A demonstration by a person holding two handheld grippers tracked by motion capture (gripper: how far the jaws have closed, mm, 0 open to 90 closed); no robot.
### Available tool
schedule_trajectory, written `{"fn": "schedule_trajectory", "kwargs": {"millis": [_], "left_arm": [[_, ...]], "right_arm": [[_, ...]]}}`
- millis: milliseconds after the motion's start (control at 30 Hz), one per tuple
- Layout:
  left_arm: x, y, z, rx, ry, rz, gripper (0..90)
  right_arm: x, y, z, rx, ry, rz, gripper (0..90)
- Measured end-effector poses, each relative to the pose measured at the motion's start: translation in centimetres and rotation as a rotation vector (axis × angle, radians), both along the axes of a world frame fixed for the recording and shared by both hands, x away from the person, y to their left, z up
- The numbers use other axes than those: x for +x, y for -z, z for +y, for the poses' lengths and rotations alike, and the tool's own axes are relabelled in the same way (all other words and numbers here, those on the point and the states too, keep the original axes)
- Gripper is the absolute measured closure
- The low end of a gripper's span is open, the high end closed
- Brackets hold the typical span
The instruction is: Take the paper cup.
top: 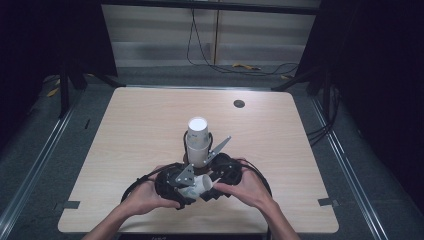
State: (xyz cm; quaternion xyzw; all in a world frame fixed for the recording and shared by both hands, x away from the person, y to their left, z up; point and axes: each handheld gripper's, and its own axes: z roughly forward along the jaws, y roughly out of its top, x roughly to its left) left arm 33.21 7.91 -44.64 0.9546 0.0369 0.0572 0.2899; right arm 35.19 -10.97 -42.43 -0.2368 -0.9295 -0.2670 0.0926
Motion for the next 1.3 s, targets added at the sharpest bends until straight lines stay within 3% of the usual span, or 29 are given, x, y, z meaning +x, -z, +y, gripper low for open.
{"fn": "schedule_trajectory", "kwargs": {"millis": [100,133,233,367,467,767,1133,1300], "left_arm": [[-0.2,0.2,-0.2,0.008,0.003,0.0,29.6],[-0.1,0.2,-0.2,0.033,0.015,-0.006,29.6],[-0.3,0.1,-0.2,0.01,0.008,-0.008,29.7],[-0.4,0.2,-0.3,0.029,0.021,-0.024,30.2],[-0.4,0.2,-0.2,0.018,0.013,-0.032,30.3],[-0.5,0.4,0.2,0.005,0.033,-0.03,29.2],[-0.4,0.4,1.3,-0.063,0.053,-0.011,26.1],[-0.1,0.2,1.6,-0.114,0.024,0.014,21.0]], "right_arm": [[0.0,0.1,0.2,-0.011,-0.009,0.01,24.1],[0.1,0.2,0.3,-0.015,-0.012,0.005,24.0],[0.2,0.3,0.7,-0.019,-0.022,0.015,24.8],[0.2,0.3,1.1,-0.021,-0.047,0.016,28.5],[0.1,0.4,1.4,-0.05,-0.055,0.004,30.7],[0.1,0.4,1.3,-0.037,-0.07,0.01,34.1],[0.1,0.3,1.2,0.002,-0.075,0.034,35.7],[0.0,0.1,1.1,0.014,-0.072,0.021,36.1]]}}
